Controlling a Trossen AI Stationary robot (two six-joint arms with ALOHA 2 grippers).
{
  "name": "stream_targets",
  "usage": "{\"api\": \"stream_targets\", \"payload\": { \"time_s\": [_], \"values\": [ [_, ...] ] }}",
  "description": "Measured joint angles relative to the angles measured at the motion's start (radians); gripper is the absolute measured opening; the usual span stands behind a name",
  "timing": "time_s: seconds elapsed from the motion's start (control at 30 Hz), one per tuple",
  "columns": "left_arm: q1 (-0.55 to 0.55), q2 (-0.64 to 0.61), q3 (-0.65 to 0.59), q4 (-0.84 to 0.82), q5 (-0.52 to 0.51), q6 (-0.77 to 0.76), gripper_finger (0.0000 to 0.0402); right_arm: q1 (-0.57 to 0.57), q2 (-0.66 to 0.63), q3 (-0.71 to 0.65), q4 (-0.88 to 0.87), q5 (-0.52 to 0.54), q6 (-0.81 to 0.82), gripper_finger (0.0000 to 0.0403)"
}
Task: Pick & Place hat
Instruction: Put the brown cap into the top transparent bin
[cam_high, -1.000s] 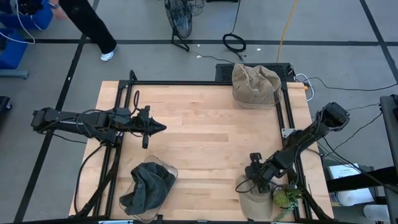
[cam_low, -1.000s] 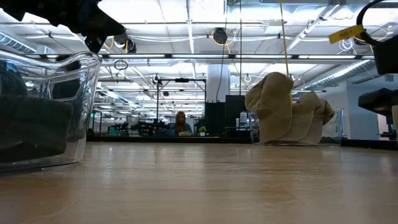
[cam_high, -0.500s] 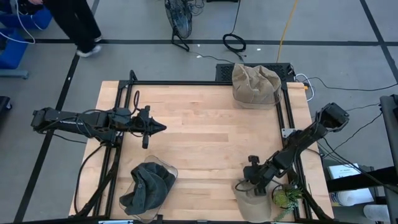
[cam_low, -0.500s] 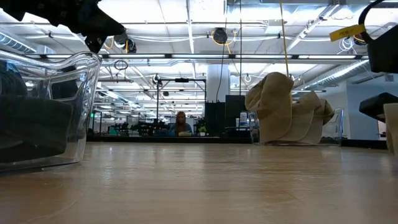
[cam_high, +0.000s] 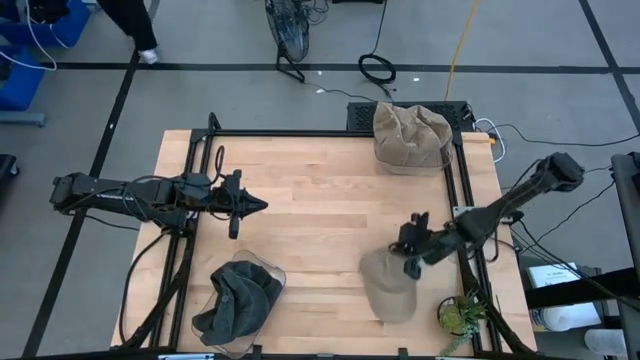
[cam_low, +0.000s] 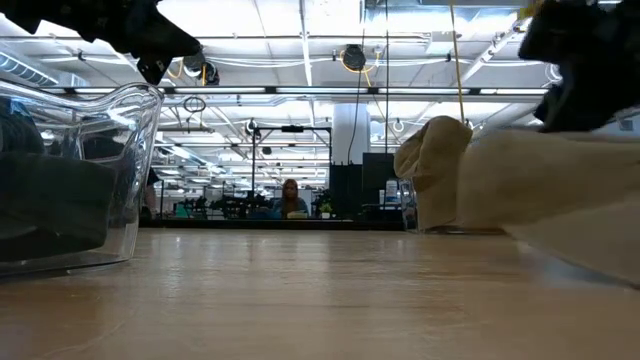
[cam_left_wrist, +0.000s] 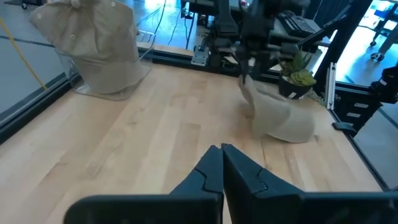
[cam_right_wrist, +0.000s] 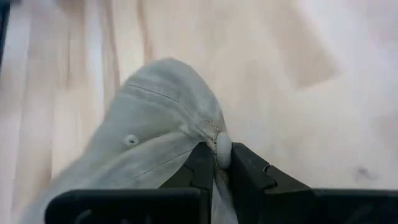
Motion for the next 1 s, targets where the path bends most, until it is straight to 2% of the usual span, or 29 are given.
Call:
{"api": "stream_targets", "payload": {
  "time_s": [0.13,0.3,0.57,0.7,0.83,1.0],
  "values": [
    [0.000,0.000,0.000,0.000,-0.001,0.012,0.0007,-0.073,-0.108,0.000,0.004,0.053,-0.066,0.0020],
    [0.000,0.000,0.000,0.003,-0.003,0.013,0.0015,-0.169,-0.189,0.000,0.025,0.052,-0.172,0.0020],
    [0.000,0.000,0.000,0.046,-0.017,0.018,0.0004,-0.317,-0.247,0.003,0.220,0.049,-0.319,0.0020],
    [0.000,0.000,0.000,0.080,-0.092,0.019,0.0024,-0.387,-0.255,0.023,0.277,0.046,-0.350,0.0020],
    [0.008,0.000,0.000,0.115,-0.194,0.019,0.0051,-0.449,-0.255,0.079,0.299,0.046,-0.450,0.0020],
    [0.061,0.000,0.000,0.124,-0.212,0.011,0.0080,-0.532,-0.226,0.192,0.299,0.047,-0.614,0.0020]
  ]
}}
